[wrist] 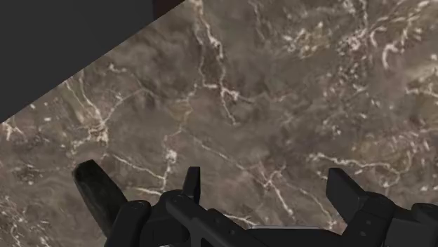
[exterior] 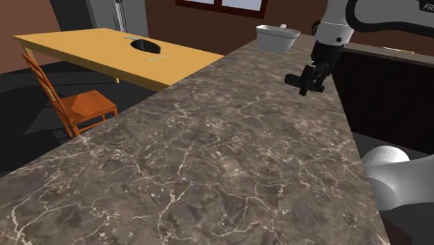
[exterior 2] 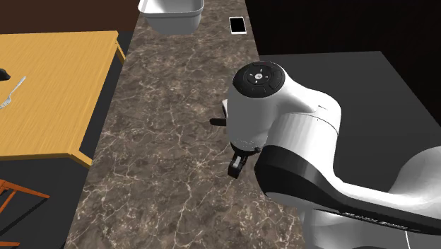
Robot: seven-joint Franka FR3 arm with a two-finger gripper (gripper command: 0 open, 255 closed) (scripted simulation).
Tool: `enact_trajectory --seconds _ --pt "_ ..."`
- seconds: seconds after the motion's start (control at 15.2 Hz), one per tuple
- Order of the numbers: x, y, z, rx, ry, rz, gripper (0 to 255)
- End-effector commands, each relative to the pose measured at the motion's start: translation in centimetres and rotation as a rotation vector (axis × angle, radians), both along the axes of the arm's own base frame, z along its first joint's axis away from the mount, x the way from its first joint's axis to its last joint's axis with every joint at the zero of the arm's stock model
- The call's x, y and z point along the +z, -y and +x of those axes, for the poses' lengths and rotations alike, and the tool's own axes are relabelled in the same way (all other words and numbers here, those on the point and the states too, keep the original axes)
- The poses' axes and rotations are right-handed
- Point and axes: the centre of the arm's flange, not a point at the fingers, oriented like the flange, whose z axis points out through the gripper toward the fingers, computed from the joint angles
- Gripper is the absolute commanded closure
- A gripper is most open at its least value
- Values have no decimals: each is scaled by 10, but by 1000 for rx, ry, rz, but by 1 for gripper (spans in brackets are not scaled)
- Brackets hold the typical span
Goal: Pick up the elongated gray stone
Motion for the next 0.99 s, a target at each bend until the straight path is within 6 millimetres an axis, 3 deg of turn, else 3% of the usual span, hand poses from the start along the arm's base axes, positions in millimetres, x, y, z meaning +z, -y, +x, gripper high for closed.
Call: enact_trajectory --seconds 0.0,0.33,0.66,0.92 --pt "0 0 0 0 0 0 0" --pt "6 66 15 228 35 29 0" --pt "12 128 45 457 69 57 0" --pt "-4 135 49 483 73 61 0"
